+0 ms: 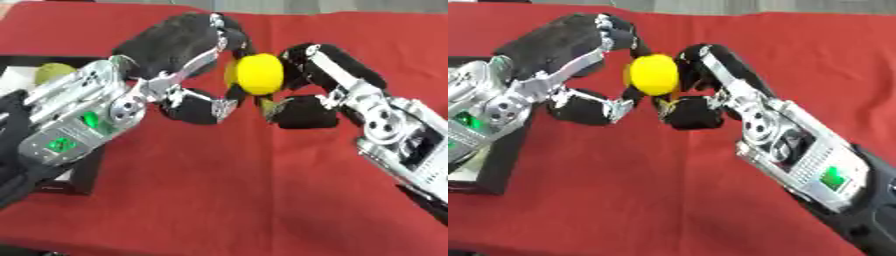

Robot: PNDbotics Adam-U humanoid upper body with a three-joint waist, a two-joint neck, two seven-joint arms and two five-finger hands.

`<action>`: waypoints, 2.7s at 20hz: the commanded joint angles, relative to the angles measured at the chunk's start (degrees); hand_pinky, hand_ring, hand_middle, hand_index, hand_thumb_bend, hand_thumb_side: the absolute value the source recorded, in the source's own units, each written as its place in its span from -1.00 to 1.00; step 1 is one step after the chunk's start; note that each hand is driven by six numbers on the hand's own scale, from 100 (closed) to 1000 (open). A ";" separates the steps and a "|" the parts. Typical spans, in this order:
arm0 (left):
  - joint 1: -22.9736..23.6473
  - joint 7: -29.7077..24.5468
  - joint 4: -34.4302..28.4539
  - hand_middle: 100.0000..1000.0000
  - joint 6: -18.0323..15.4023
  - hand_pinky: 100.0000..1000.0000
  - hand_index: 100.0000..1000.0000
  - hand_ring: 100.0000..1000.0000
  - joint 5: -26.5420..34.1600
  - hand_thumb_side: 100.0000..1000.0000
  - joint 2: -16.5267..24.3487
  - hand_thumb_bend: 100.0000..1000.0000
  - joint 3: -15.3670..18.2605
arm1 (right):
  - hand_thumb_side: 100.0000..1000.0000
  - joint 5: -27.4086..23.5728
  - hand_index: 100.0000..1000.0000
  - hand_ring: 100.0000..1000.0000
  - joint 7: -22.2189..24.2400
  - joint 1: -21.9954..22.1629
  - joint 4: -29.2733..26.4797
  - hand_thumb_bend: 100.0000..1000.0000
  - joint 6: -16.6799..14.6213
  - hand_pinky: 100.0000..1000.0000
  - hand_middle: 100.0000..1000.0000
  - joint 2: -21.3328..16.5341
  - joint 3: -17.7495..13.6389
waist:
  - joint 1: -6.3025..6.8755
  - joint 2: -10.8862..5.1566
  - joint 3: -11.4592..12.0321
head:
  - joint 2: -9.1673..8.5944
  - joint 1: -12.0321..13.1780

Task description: Pick up the objects with one hand, pass them to the other hand, and then place them into the box on the other side of the table.

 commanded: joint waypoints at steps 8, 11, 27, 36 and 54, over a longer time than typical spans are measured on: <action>-0.48 4.20 -0.72 -0.13 1.19 0.41 -0.10 0.19 2.26 -0.86 0.23 -1.00 0.82 | -1.00 -1.07 -0.03 0.25 -2.31 -0.88 -1.16 -1.00 2.10 0.46 -0.05 -0.32 -0.51 | 0.56 -3.85 -0.06 | -0.45 0.14; -0.25 4.91 -0.72 -0.15 1.96 0.40 -0.15 0.16 2.69 -0.83 0.31 -1.00 0.92 | -1.00 -0.63 0.23 0.37 -0.93 -1.08 -1.16 -0.78 2.03 0.51 0.16 -0.32 -0.24 | 0.54 -3.88 -0.06 | -0.45 0.17; 0.47 4.82 -0.40 -0.26 3.34 0.39 -0.26 0.12 1.66 -0.83 0.61 -1.00 1.02 | -1.00 14.81 0.72 0.66 15.14 -1.00 -1.16 -0.05 -0.87 0.67 0.52 -0.62 -0.51 | 0.56 -3.80 -0.14 | -0.33 0.41; 1.89 5.33 -0.05 -0.28 3.38 0.38 -0.30 0.11 0.84 -0.87 2.48 -1.00 1.48 | -1.00 21.47 0.73 0.66 19.28 -0.64 -1.16 -0.01 -0.08 0.68 0.52 -0.88 -1.25 | 0.65 -3.83 -0.19 | -0.23 0.60; 14.29 16.52 -0.72 -0.25 3.82 0.39 -0.30 0.12 5.19 -1.00 16.69 -1.00 12.90 | -0.69 19.92 0.66 0.67 13.64 4.83 -1.16 -1.00 -1.96 0.72 0.49 -8.70 -5.44 | 0.67 -3.46 -0.52 | -0.40 1.42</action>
